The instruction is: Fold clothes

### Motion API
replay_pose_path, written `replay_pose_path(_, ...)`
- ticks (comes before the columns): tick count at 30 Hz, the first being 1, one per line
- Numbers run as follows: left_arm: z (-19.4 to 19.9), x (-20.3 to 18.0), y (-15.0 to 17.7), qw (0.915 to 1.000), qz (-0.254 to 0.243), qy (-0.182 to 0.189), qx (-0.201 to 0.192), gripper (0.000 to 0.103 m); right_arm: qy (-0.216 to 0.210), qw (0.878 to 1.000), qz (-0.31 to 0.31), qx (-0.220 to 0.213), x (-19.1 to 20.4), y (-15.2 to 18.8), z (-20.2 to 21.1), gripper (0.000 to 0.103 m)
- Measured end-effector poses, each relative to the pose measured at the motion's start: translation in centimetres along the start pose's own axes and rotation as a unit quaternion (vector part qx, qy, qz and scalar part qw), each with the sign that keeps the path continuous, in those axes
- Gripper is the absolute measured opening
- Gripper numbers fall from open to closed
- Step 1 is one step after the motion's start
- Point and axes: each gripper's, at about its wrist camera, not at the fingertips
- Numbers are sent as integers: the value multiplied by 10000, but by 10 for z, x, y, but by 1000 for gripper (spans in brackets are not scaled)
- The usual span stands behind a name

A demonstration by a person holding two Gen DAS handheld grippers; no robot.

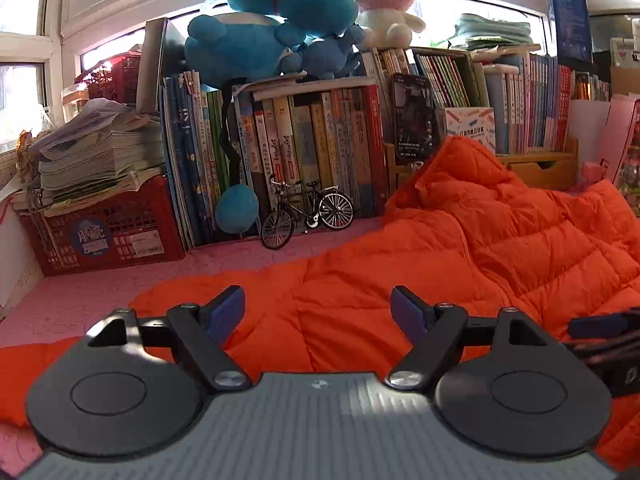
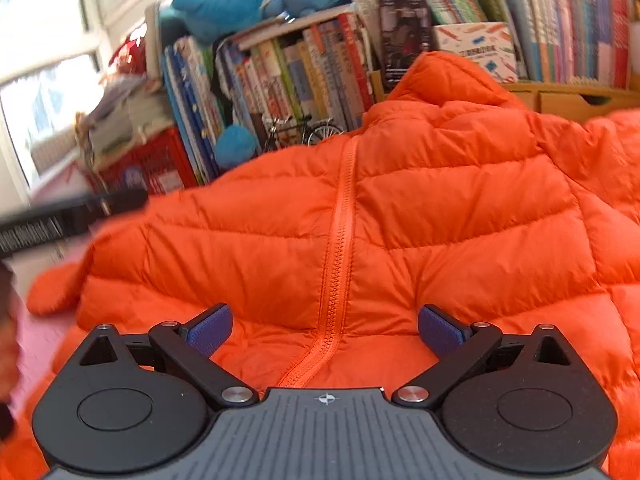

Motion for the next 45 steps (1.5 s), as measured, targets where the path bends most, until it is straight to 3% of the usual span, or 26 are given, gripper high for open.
replay_pose_path(1, -7, -1, 8, 9999, -36, -91, 123, 81, -157, 9988, -444, -167, -17, -3, 15, 100)
replay_pose_path(3, -20, 6, 21, 9990, -11, -230, 379, 81, -51, 9912, -1119, -713, -58, -15, 49, 101)
replay_pose_path(5, -28, 17, 28, 9975, 205, -170, 649, 82, 381, 9761, -1661, -1351, -99, -28, 76, 103)
replay_pose_path(8, -32, 28, 27, 9953, 456, -95, 846, 85, 1274, 9416, -2333, -2065, -159, -50, 94, 103)
replay_pose_path(9, -32, 28, 27, 9949, 450, -112, 900, 86, 1606, 9350, -2421, -2033, -175, -59, 88, 103)
replay_pose_path(11, -32, 24, 26, 9949, 336, -200, 926, 86, 1839, 9364, -2503, -1632, -203, -78, 62, 103)
replay_pose_path(14, -31, 21, 26, 9949, 272, -250, 934, 86, 1252, 9363, -3145, -937, -237, -90, 20, 103)
replay_pose_path(16, -32, 23, 26, 9945, 341, -206, 964, 86, 502, 9271, -3658, -635, -243, -86, -5, 81)
replay_pose_path(17, -32, 24, 25, 9943, 374, -186, 978, 86, 236, 9250, -3751, -556, -239, -86, -13, 53)
replay_pose_path(19, -33, 26, 25, 9938, 433, -161, 1009, 87, 174, 9473, -3150, -549, -198, -95, -17, 49)
replay_pose_path(21, -34, 27, 25, 9933, 491, -142, 1035, 87, 197, 9808, -1879, -479, -138, -103, -19, 49)
replay_pose_path(23, -34, 29, 25, 9929, 546, -131, 1049, 87, 159, 9986, -465, -200, -73, -98, -22, 49)
replay_pose_path(25, -34, 30, 25, 9925, 597, -119, 1060, 87, -17, 9970, 742, 203, -16, -82, -26, 49)
replay_pose_path(28, -35, 32, 25, 9921, 657, -97, 1069, 87, -143, 9721, 2273, 562, 45, -47, -25, 52)
replay_pose_path(29, -35, 33, 25, 9919, 677, -90, 1072, 87, -184, 9623, 2640, 631, 57, -34, -20, 57)
replay_pose_path(33, -35, 35, 25, 9913, 742, -65, 1083, 88, -507, 9481, 3090, 554, 66, -13, 21, 71)
replay_pose_path(36, -34, 35, 25, 9911, 761, -57, 1088, 88, -831, 9633, 2552, -67, 36, -29, 59, 87)
replay_pose_path(39, -34, 36, 25, 9911, 767, -61, 1091, 88, -917, 9879, 948, -812, -24, -66, 72, 98)
replay_pose_path(41, -34, 35, 25, 9910, 766, -69, 1095, 89, -940, 9890, -381, -1078, -72, -87, 63, 98)
replay_pose_path(43, -35, 35, 25, 9909, 761, -81, 1106, 90, -774, 9803, -1407, -1152, -112, -101, 40, 98)
replay_pose_path(45, -34, 36, 25, 9907, 769, -86, 1118, 90, -484, 9766, -1847, -992, -133, -112, 12, 101)
Point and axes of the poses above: each gripper's, at about its wrist camera, not at the fingertips, and z roughly against the way its jaws point, x to its left, y to its underside, and after that the axes turned 2 degrees about x, right-handed
